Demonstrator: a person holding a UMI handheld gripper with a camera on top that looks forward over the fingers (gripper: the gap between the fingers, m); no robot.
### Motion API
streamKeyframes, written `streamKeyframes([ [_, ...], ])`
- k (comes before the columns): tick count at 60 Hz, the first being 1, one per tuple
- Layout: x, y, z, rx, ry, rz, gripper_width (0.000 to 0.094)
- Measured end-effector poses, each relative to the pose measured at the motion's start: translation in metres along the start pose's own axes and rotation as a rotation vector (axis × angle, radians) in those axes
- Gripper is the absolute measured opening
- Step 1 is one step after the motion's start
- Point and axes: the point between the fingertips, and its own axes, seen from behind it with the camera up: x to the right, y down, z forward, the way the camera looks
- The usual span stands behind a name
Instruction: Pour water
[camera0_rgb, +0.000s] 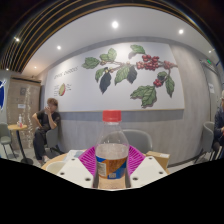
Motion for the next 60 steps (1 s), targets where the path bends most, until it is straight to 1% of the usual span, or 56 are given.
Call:
streamKeyframes([
  [5,-0.003,-0.002,0.004,-0.008,-0.01,-0.027,0.0365],
  [8,-0.014,-0.002,-0.005,-0.01,0.005,-0.035,0.0372],
  [15,-0.006,-0.006,0.0,-0.019,-0.005,-0.049,0.0425],
  [16,-0.01,-0.006,-0.003,-0.023,-0.003,-0.05,0.0471],
  [19,-0.01,-0.002,-0.002,-0.031,-0.006,-0.063,0.0527],
  [21,-0.01,0.0,-0.002,-0.046,-0.007,-0.071,0.0584],
  [22,-0.01,0.001,-0.003,-0.055,-0.007,-0.076,0.0639],
  [25,-0.008,-0.002,-0.01,-0.075,-0.025,-0.093,0.0876],
  [28,-0.007,-0.002,-0.019,-0.08,-0.035,-0.095,0.0837],
  [33,-0.006,0.0,-0.042,-0.097,-0.04,-0.082,0.0857],
  [37,-0.003,0.006,-0.069,-0.116,-0.061,-0.087,0.0857],
  [39,-0.014,0.015,-0.074,-0.117,-0.066,-0.091,0.0859],
  [41,-0.008,0.013,-0.094,-0.124,-0.074,-0.1,0.0856],
  [48,-0.003,0.011,-0.134,-0.12,-0.065,-0.084,0.0858],
  [49,-0.011,0.014,-0.134,-0.118,-0.061,-0.078,0.0858],
  [60,0.002,0.025,-0.173,-0.137,-0.043,-0.025,0.0857],
])
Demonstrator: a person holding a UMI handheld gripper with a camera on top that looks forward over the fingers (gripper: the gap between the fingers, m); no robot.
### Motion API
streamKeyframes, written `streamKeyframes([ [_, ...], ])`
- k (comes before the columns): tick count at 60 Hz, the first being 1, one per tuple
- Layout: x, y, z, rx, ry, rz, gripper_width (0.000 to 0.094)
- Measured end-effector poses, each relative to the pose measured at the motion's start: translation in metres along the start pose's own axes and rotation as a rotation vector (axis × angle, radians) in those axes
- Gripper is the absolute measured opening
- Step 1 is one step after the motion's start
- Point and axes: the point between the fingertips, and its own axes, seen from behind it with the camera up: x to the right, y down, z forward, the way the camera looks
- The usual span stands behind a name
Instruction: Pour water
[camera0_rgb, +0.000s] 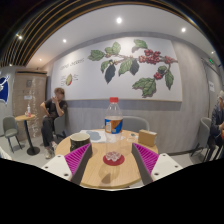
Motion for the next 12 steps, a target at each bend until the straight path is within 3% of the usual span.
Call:
streamKeyframes([
  [12,0.019,0.026,-0.018,-0.045,0.046,0.004,0.0856],
])
